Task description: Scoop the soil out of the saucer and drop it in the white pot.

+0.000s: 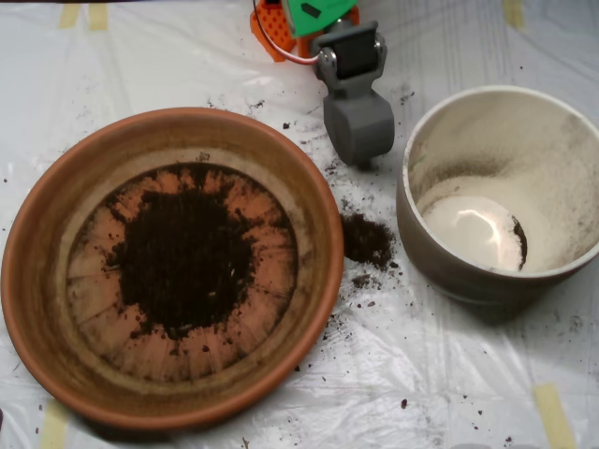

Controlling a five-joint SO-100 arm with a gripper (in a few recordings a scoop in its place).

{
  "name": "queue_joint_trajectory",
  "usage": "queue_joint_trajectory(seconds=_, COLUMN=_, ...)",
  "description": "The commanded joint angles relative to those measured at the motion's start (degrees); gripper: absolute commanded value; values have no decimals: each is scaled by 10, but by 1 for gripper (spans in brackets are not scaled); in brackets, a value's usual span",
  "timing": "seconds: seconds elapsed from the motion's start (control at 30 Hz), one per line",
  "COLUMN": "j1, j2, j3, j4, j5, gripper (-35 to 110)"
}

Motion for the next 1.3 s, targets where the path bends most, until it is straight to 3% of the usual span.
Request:
queue_joint_trajectory(seconds=0.0, j1=9, j2=41, j3=-1, j4=-11, j5=1, gripper=0)
queue_joint_trajectory(seconds=1.0, j1=14, j2=41, j3=-1, j4=-11, j5=4, gripper=0)
queue_joint_trajectory(seconds=1.27, j1=15, j2=41, j3=-2, j4=-7, j5=-69, gripper=1)
